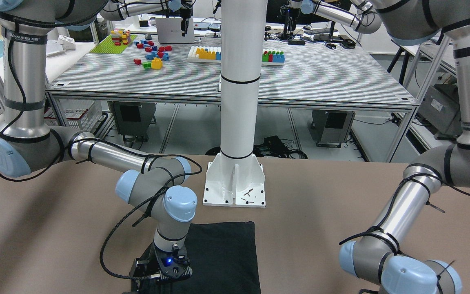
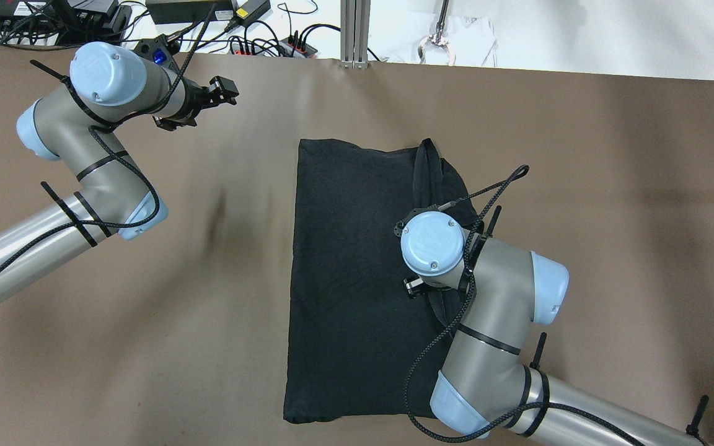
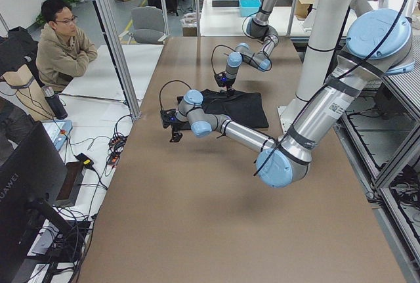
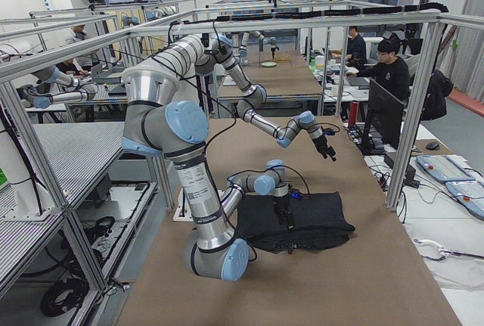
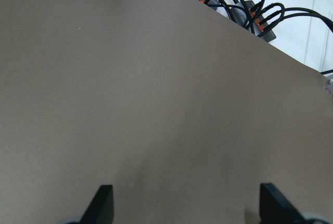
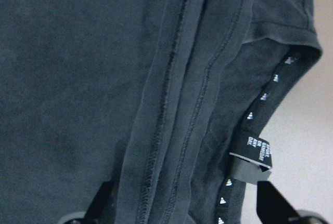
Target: Fold clothes
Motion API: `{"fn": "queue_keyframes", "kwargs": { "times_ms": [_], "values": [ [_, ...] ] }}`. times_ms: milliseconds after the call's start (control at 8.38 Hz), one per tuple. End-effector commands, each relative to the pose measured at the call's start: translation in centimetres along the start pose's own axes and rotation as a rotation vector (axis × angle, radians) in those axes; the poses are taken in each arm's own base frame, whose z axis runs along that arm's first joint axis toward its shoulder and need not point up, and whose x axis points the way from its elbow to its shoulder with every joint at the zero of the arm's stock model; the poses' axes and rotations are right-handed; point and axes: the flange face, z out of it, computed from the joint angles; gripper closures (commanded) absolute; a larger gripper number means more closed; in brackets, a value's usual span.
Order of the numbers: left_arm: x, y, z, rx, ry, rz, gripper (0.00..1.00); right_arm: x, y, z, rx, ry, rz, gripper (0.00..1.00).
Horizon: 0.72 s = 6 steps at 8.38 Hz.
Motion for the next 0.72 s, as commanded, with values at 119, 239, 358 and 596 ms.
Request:
{"fn": "queue_keyframes", "kwargs": {
  "times_ms": [119,239,358,596],
  "values": [
    [0.0,0.0,0.0,-0.001,-0.001,-0.004,0.00,-2.1,1.2,2.5,-0.021,0.000,-0.016,0.05],
    [-0.2,0.0,0.1,-0.001,-0.004,-0.005,0.00,-1.5,1.8,3.3,-0.031,0.010,-0.022,0.05],
    [-0.2,0.0,0.1,-0.001,-0.002,-0.003,0.00,-1.2,2.0,3.4,-0.033,0.011,-0.027,0.05],
    [-0.4,0.1,0.0,-0.001,-0.002,-0.004,0.00,0.0,2.9,4.0,-0.040,0.020,-0.046,0.05]
  ]
}}
